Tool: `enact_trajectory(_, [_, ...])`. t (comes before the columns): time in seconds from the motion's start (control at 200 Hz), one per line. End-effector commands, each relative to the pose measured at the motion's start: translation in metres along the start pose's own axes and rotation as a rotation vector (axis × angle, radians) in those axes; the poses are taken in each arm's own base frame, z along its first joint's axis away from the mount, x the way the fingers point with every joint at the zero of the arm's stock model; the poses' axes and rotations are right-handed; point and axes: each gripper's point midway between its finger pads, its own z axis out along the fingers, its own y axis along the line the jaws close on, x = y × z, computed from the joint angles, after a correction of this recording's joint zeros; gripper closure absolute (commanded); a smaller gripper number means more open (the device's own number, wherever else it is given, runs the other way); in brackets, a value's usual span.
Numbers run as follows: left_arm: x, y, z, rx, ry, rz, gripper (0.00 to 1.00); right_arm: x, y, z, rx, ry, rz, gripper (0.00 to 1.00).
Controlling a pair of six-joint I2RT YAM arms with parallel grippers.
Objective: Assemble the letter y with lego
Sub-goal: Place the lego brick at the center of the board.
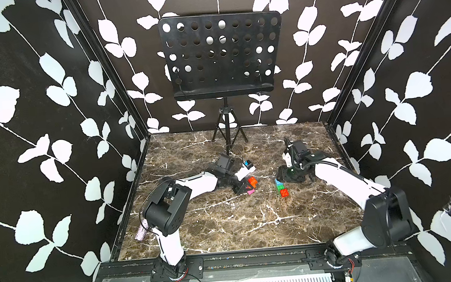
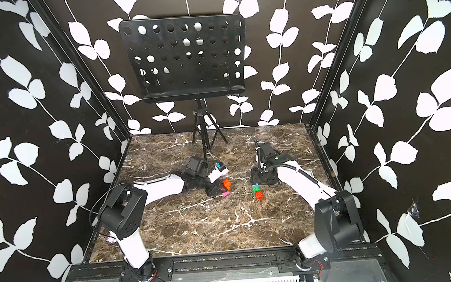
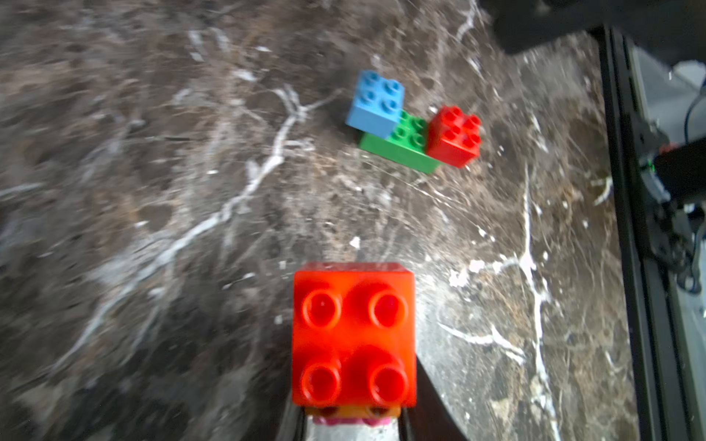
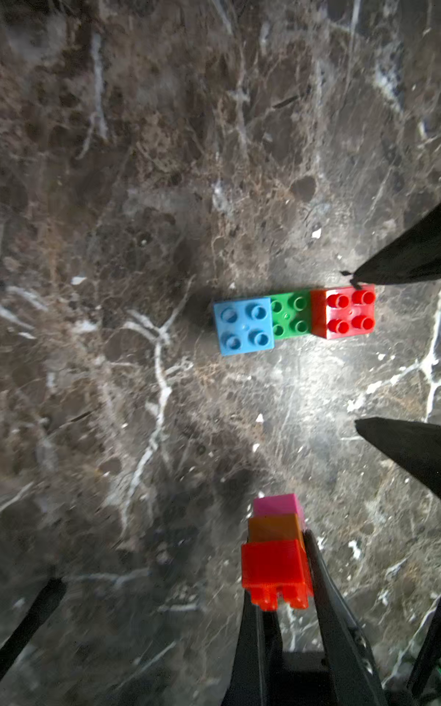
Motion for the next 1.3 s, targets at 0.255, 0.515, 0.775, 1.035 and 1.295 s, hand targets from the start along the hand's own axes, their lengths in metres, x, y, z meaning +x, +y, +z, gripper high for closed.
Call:
enact_trajectory(0.255, [0.017,-0.018,0.003,0.005,0.068,0.133,0.75,0.015,-0.016,0.030,0.092,0.172,-0.112,0.45])
enact_trajectory(0.515, [0.024,-0.027,0.010,0.023,0.095,0.188,0.74,0.017,-0.016,0.054,0.104,0.217,-0.121,0.46])
enact_trajectory(0.775, [0.031,-0.031,0.015,0.020,0.123,0.239,0.74,0.021,-0.016,0.069,0.113,0.239,-0.124,0.49])
enact_trajectory(1.035, [0.037,-0.034,0.017,0.026,0.150,0.307,0.74,0.024,-0.018,0.079,0.124,0.253,-0.124,0.55])
enact_trajectory(1.295, [0.040,-0.036,0.019,0.037,0.168,0.336,0.74,0.028,-0.022,0.084,0.138,0.268,-0.122,0.64])
